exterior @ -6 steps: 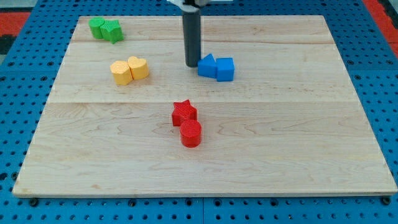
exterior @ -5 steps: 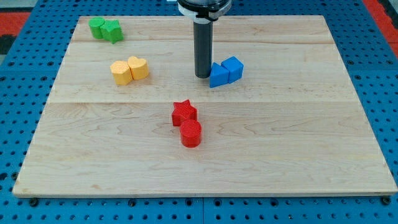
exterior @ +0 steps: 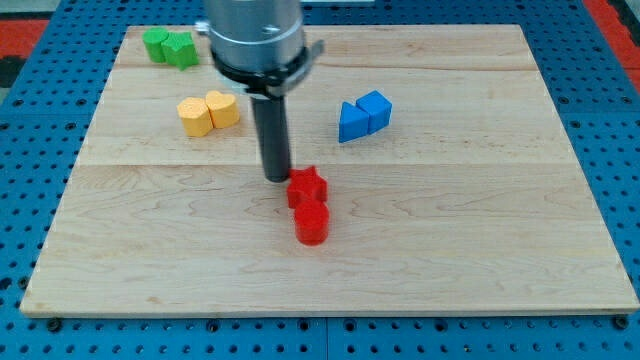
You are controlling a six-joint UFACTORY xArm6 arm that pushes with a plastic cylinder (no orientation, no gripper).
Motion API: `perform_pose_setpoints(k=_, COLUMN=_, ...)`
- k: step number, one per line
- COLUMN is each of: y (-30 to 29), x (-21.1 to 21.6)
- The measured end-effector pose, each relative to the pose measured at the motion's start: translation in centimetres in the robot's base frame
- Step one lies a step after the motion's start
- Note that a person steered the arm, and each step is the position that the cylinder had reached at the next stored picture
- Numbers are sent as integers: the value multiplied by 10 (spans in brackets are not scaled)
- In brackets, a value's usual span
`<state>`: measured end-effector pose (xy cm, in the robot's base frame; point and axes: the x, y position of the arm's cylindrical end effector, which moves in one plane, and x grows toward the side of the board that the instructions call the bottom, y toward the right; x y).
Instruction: Move red star and red circle towards bottom center
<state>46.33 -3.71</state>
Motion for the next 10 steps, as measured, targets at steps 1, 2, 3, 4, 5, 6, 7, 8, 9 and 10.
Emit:
perform_pose_setpoints(k=1, y=4, x=2)
perform_pose_setpoints(k=2, y=-8, x=41)
perform_pose_setpoints(k=3, y=1, x=61)
perform_pose_setpoints(k=4, y=-27, x=60)
perform_pose_setpoints(k=5, y=-56, x=27)
perform_pose_setpoints(k=6, y=16, x=-29)
perform_pose_setpoints(k=7, y=62, x=-31)
perform_pose_setpoints(k=8, y=55, x=10)
perform_pose_setpoints(k=9, y=45, x=23)
perform_pose_setpoints(k=10, y=50, x=23)
